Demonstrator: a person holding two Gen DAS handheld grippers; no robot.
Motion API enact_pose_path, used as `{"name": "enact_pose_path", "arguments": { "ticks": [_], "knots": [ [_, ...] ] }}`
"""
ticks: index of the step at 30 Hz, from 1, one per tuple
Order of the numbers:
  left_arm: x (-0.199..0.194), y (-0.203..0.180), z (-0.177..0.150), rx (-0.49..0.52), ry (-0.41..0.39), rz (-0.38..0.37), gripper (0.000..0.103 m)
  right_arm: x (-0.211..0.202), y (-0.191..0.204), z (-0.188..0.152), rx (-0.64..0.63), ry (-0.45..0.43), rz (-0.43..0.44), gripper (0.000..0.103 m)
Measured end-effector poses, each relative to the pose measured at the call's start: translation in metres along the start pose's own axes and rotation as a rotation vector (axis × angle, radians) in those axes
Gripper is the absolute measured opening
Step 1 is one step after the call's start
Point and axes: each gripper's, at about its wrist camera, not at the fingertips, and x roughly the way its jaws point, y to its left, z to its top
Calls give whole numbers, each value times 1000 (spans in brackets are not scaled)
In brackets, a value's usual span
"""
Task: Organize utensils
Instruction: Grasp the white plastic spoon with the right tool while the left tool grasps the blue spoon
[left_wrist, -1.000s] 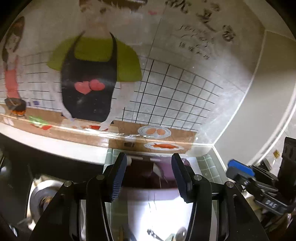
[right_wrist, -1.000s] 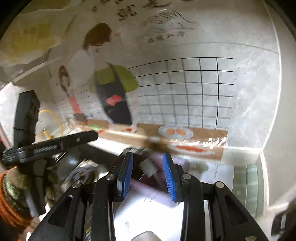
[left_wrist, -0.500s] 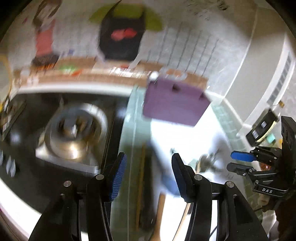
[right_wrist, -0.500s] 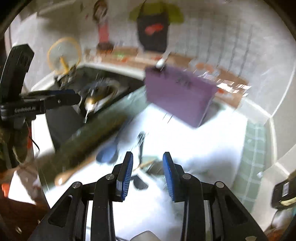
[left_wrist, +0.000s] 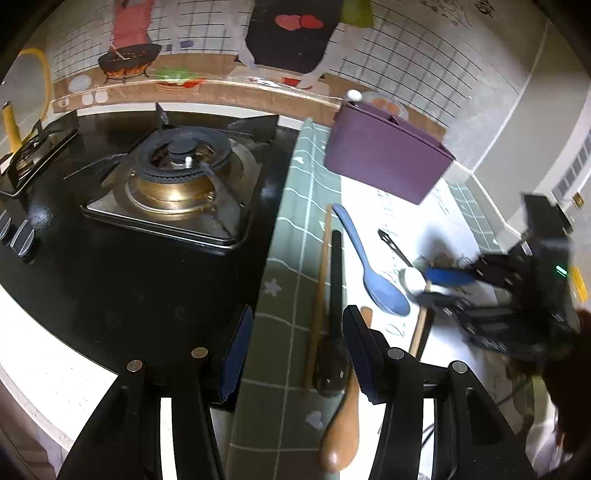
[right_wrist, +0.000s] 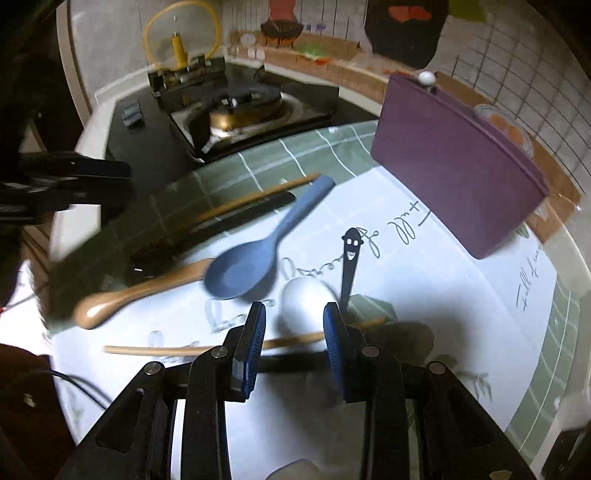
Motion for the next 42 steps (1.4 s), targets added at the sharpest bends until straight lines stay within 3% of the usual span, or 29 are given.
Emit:
{"name": "enact_pose_path", "arguments": {
  "ticks": [4, 8, 11, 15, 26, 30, 38, 42],
  "knots": [
    [4, -8, -1, 32, 33, -29, 52, 17, -13, 4, -6, 39, -37, 30],
    [11, -17, 2, 67, 61, -47, 52, 23, -32, 8, 77, 35, 59, 33],
    [13, -21, 5, 85, 62, -40, 52, 24, -35, 8, 80, 35, 78, 33],
    [15, -27, 7, 114, 63, -24, 52, 20, -32, 3, 96, 30, 47, 31],
    [37, -64, 3, 84, 70, -20, 52, -47, -75, -8, 472, -167, -25, 31],
    [51, -77, 7, 33, 49, 5, 52, -70, -68, -14, 465, -203, -153, 31],
    [77, -89, 8, 18, 70, 51, 52, -84, -65, -43, 523, -186, -170, 31],
    [85, -95, 7, 79, 60, 114, 52, -82, -60, -55, 538, -172, -171, 31]
  ]
}}
